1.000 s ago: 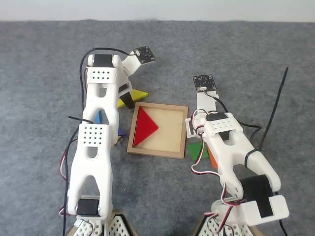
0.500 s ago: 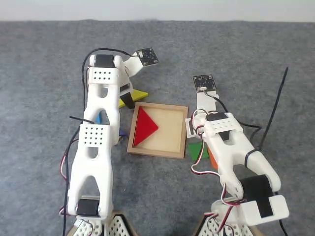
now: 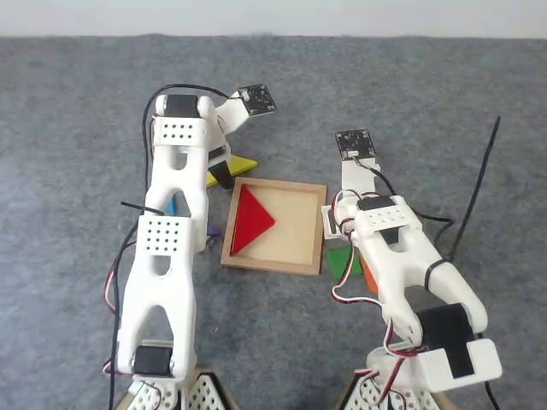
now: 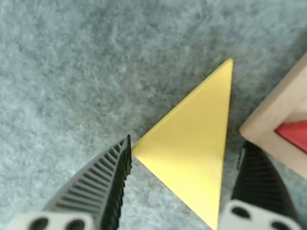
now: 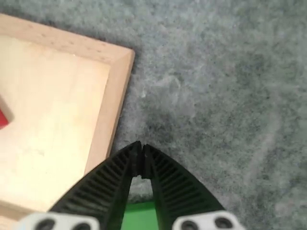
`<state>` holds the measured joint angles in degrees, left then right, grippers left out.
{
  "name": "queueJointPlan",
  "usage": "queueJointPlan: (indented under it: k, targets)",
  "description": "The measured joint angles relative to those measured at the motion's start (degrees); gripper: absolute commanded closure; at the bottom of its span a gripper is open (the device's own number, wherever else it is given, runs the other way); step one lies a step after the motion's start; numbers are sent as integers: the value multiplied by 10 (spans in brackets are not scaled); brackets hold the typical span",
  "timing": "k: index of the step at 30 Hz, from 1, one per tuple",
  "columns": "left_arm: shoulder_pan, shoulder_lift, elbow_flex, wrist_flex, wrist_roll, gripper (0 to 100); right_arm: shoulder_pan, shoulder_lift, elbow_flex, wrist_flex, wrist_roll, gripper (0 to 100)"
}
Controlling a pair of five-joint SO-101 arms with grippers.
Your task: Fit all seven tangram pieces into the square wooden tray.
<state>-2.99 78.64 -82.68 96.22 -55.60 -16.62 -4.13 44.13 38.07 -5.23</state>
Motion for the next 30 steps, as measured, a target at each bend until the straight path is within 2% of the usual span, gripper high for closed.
queueJointPlan:
  k: [2,8,30]
  targets:
    - [-4,0,0,0,2,693,0,0,0,0,0,991]
    - [-3,-5,-1,27,-4,807,0,0,0,0,0,991]
    - [-2,-15,5,33,-9,812,0,0,0,0,0,991]
